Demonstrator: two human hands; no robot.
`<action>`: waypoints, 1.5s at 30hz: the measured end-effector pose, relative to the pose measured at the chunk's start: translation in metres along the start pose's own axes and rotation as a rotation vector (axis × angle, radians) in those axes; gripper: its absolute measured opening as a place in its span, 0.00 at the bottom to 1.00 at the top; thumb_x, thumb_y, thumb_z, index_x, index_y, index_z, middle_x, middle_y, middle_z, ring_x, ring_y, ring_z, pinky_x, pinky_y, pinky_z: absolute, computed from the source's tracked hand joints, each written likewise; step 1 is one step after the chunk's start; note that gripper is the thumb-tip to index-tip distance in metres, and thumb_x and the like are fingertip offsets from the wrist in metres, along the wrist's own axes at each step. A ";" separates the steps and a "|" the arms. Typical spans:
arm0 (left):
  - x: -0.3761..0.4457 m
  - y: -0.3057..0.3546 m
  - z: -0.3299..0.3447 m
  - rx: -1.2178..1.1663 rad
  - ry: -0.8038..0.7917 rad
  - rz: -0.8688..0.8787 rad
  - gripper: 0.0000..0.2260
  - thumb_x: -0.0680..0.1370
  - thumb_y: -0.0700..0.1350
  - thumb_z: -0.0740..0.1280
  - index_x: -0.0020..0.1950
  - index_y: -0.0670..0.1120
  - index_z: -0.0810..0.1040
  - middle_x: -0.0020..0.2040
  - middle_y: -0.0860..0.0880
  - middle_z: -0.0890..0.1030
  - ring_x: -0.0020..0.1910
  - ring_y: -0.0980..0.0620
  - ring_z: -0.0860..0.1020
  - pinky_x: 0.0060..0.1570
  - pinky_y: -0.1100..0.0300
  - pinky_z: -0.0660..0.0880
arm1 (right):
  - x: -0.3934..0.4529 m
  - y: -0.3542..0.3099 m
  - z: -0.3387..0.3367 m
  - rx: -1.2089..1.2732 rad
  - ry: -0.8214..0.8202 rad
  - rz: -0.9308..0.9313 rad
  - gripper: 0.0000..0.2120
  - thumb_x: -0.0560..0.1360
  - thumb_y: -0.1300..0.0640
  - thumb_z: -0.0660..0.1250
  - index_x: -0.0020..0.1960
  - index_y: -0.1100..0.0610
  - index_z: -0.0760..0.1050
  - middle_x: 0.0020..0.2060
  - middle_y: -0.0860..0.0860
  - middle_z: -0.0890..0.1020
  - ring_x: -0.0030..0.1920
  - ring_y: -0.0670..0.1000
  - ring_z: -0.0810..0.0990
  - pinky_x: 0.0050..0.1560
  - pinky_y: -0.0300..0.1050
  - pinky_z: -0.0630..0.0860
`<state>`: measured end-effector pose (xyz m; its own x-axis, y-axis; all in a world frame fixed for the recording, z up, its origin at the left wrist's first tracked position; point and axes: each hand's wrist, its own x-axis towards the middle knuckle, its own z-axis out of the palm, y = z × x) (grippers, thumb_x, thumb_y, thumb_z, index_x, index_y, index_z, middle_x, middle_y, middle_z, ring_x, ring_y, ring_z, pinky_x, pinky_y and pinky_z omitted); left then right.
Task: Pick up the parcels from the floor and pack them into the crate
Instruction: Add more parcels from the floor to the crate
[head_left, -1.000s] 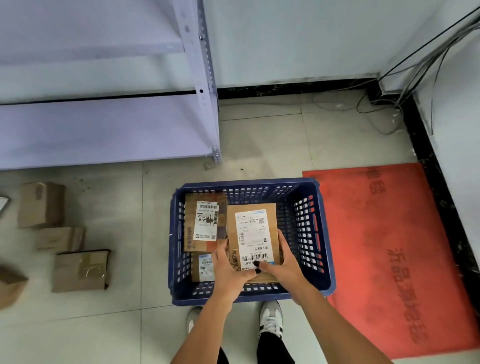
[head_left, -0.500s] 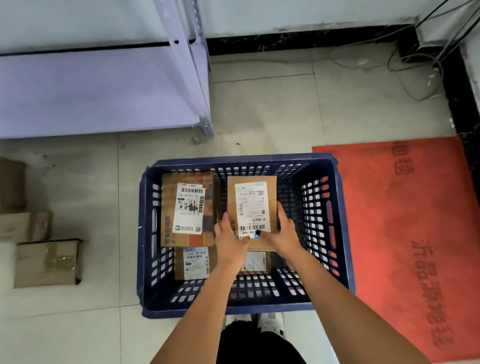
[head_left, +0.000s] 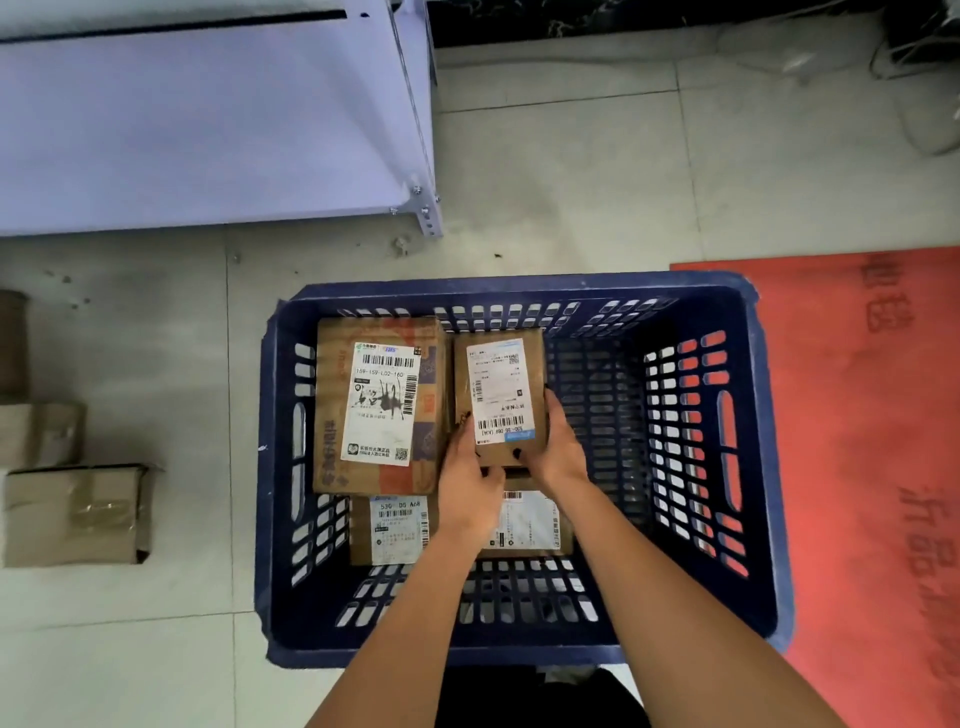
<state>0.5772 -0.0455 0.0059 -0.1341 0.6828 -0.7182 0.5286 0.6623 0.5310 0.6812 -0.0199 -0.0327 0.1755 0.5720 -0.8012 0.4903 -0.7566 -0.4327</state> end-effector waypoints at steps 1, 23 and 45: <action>0.000 -0.002 0.001 0.018 -0.015 0.002 0.31 0.75 0.34 0.61 0.76 0.48 0.56 0.74 0.48 0.64 0.71 0.50 0.67 0.70 0.56 0.66 | 0.002 0.001 0.003 -0.013 0.010 0.002 0.41 0.73 0.62 0.67 0.77 0.46 0.47 0.70 0.56 0.69 0.66 0.59 0.72 0.62 0.51 0.72; -0.106 0.043 -0.098 -0.601 -0.004 -0.111 0.29 0.71 0.30 0.68 0.70 0.47 0.67 0.63 0.47 0.76 0.60 0.48 0.76 0.62 0.51 0.74 | -0.168 -0.054 -0.031 0.306 -0.149 -0.079 0.36 0.67 0.63 0.74 0.70 0.47 0.64 0.57 0.51 0.78 0.56 0.50 0.78 0.61 0.49 0.76; -0.095 -0.271 -0.473 -0.552 0.090 -0.213 0.34 0.67 0.28 0.71 0.70 0.46 0.67 0.62 0.44 0.74 0.59 0.45 0.75 0.62 0.45 0.72 | -0.276 -0.225 0.363 0.347 -0.302 0.016 0.33 0.69 0.65 0.72 0.70 0.48 0.65 0.59 0.55 0.76 0.51 0.52 0.77 0.50 0.41 0.73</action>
<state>0.0501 -0.1434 0.1431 -0.2728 0.5250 -0.8062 -0.0286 0.8332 0.5522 0.2127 -0.1225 0.1359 -0.1010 0.4807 -0.8710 0.1659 -0.8551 -0.4912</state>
